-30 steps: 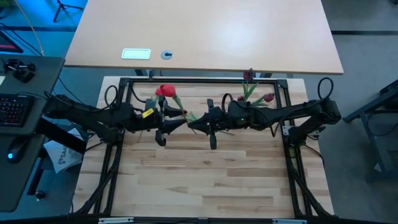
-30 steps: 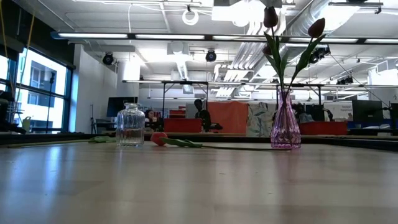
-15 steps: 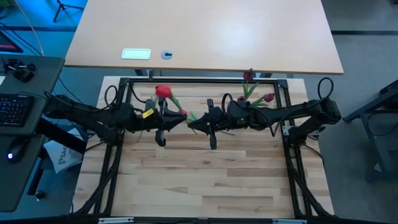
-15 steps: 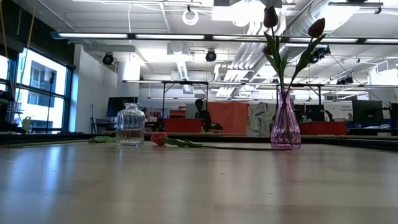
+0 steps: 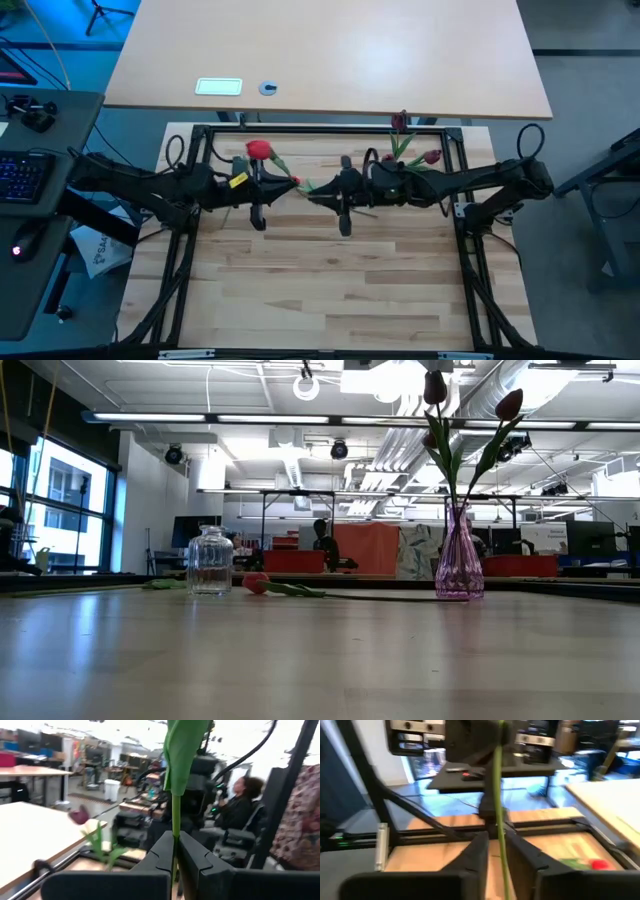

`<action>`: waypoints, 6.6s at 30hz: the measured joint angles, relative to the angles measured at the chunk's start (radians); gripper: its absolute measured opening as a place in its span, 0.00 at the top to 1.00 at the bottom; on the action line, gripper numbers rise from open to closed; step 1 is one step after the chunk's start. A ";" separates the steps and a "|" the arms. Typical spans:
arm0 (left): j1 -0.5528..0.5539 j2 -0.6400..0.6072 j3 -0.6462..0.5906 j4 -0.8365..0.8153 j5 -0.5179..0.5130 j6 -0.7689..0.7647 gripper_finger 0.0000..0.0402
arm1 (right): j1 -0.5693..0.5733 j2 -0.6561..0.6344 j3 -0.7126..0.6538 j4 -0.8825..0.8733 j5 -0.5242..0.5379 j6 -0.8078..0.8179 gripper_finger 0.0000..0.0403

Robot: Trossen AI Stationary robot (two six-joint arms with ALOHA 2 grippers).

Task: Sort flowers into vase by color
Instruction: Put the top right red tulip into the transparent vase, then put the left red tulip into the transparent vase

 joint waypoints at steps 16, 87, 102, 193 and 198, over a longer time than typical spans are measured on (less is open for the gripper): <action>-0.027 -0.283 -0.129 -0.559 -0.311 -0.214 1.00 | 0.001 -0.188 0.000 -0.060 0.150 -0.001 0.32; 0.293 -0.273 -0.323 -0.513 -0.076 -0.258 0.63 | -0.002 -0.195 -0.001 -0.158 0.235 -0.045 0.32; 0.308 -0.384 -0.244 -0.857 -0.081 -0.411 0.51 | -0.002 -0.195 -0.001 -0.160 0.235 -0.045 0.32; -0.245 -0.298 -0.176 -0.237 -0.400 -0.363 1.00 | -0.020 -0.195 -0.001 -0.350 0.147 0.070 0.32; -0.318 -0.189 -0.176 -0.093 -0.478 -0.194 1.00 | -0.019 -0.169 -0.001 -0.263 0.026 0.062 0.32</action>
